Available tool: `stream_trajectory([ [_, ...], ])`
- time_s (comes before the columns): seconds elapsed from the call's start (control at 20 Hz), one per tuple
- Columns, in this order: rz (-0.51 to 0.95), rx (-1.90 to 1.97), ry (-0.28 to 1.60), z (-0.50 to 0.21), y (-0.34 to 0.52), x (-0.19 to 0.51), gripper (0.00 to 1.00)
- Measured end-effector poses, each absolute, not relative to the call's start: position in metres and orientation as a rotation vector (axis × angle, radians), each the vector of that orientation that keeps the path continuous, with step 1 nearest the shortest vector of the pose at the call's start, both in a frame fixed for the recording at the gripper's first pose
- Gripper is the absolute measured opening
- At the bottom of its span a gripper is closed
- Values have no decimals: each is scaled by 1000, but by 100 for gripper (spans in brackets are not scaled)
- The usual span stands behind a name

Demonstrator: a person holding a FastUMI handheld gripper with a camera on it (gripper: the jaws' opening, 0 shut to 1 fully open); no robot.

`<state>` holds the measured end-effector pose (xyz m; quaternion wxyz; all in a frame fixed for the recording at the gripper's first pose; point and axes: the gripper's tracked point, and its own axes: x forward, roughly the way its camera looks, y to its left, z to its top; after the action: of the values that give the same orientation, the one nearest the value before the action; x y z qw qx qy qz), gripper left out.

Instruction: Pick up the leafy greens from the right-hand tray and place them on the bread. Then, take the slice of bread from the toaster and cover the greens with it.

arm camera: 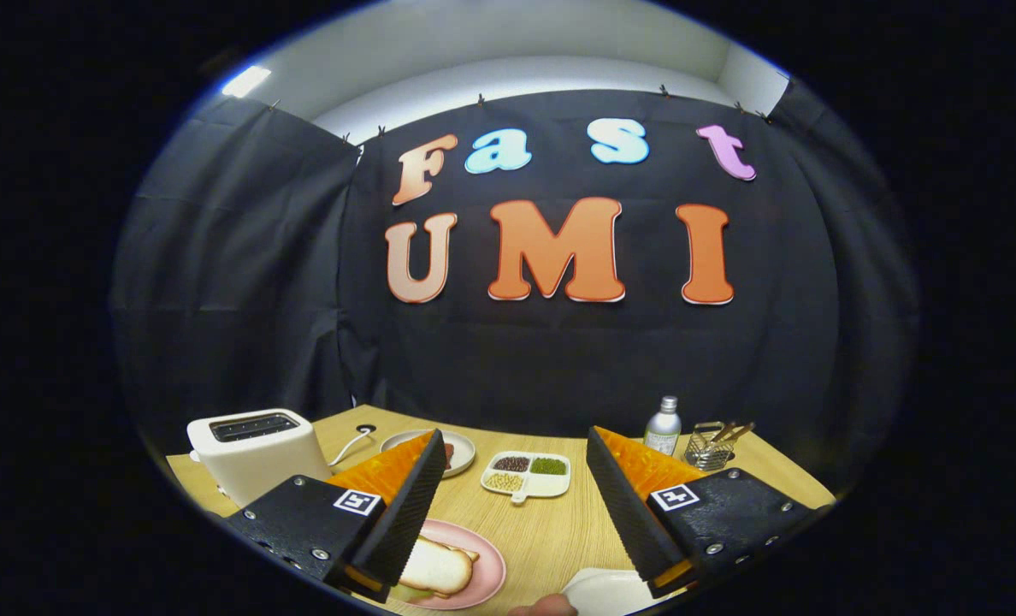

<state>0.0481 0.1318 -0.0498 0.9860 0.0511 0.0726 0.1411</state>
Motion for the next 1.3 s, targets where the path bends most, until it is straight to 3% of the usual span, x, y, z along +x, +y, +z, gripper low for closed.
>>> stream_trajectory([
  [0.6,207,85,6,6,106,36,98],
  [1.3,125,40,-14,7,86,37,98],
])
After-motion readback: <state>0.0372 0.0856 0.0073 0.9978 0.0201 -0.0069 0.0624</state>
